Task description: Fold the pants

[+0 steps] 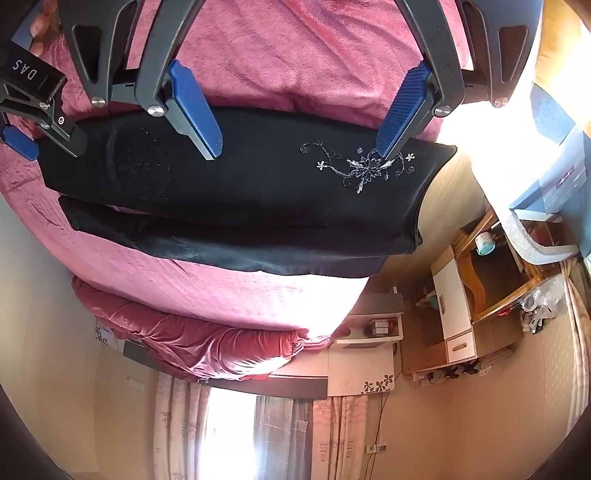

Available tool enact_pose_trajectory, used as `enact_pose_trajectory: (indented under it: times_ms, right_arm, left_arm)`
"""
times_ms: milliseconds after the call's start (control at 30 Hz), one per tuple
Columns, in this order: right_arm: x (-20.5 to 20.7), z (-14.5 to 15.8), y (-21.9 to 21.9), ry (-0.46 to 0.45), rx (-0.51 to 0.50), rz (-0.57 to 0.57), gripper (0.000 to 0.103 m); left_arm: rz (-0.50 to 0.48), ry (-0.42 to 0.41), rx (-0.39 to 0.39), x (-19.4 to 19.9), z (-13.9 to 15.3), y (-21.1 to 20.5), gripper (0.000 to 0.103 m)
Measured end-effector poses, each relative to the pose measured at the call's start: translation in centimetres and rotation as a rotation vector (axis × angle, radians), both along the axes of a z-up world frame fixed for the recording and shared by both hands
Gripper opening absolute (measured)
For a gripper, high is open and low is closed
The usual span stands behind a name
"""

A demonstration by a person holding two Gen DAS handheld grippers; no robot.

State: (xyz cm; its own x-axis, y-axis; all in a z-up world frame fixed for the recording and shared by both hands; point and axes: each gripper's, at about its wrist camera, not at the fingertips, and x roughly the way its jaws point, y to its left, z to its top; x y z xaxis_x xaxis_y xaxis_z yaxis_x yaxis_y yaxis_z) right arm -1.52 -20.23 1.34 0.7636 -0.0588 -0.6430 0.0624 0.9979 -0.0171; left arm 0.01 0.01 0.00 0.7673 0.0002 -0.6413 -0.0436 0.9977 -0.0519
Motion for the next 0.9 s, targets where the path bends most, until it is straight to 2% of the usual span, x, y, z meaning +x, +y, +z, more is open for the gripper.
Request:
enact_pose_trajectory:
  times_ms: [600, 900]
  right_arm:
    - [0.0, -0.2, -0.2, 0.003, 0.005, -0.004, 0.103]
    - [0.3, -1.3, -1.0, 0.024, 0.039, -0.005, 0.103]
  left_arm:
    - [0.008, 0.013, -0.005, 0.3, -0.5, 0.3, 0.088]
    - [0.002, 0.031, -0.013, 0.5, -1.3, 0.4, 0.088]
